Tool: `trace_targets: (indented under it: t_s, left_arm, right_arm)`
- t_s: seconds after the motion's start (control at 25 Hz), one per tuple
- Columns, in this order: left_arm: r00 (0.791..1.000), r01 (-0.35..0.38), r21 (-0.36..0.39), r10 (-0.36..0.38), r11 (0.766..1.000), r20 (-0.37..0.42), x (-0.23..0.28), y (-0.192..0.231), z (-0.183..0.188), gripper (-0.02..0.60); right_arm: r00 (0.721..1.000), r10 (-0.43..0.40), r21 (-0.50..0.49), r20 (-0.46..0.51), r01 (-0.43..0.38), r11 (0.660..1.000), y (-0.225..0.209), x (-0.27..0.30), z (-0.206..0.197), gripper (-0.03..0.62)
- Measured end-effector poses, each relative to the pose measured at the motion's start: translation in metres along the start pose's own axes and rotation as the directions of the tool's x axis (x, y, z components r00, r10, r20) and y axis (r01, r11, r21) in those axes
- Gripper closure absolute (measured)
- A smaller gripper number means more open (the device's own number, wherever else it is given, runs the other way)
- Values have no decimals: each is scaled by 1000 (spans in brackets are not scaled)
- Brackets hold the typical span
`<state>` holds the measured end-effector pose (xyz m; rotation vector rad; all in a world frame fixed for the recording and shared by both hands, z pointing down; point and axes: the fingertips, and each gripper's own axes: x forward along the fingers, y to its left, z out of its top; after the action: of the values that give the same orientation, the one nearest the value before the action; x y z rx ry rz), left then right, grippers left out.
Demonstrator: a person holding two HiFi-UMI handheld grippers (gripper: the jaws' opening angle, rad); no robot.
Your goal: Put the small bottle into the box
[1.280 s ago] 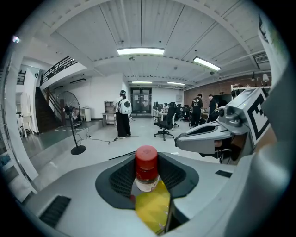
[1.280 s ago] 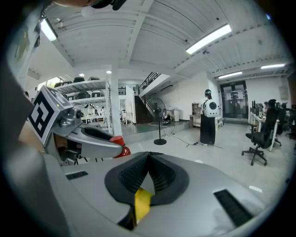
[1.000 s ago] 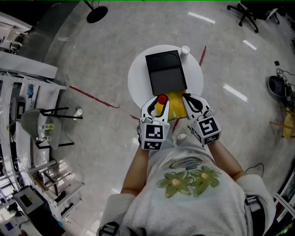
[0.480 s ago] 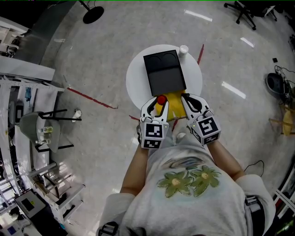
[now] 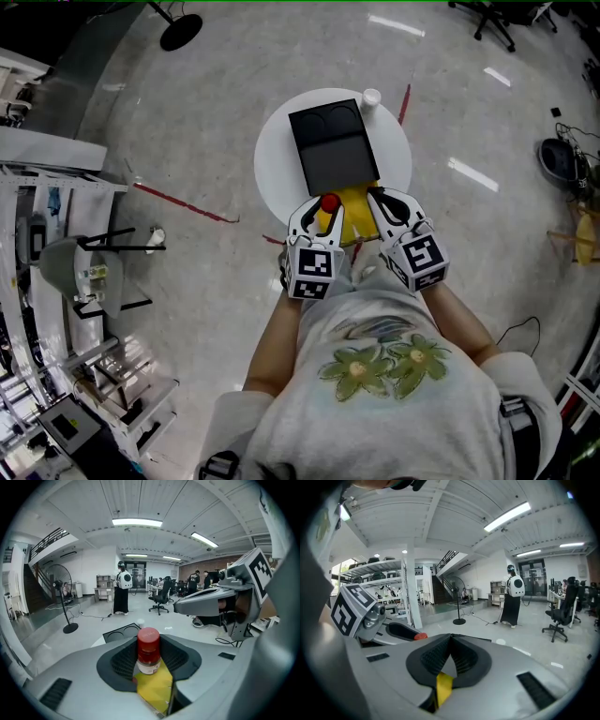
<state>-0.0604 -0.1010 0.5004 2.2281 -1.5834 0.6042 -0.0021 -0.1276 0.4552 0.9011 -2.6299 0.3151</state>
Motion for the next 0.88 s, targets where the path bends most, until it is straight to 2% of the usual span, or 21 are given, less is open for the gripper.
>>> trace_targets:
  t_s: [0.48,0.88]
  left_arm:
    - [995,97,42,-96,994,-38,18,-3,-18,437]
    - [989,138,66,-134,988,-61,30,-5,-29,437]
  right_arm:
    - [998,-62,12,-2,62,998,-4,8,-2,591]
    - [995,-98,37,-9,98,994,-9,15,-12,591]
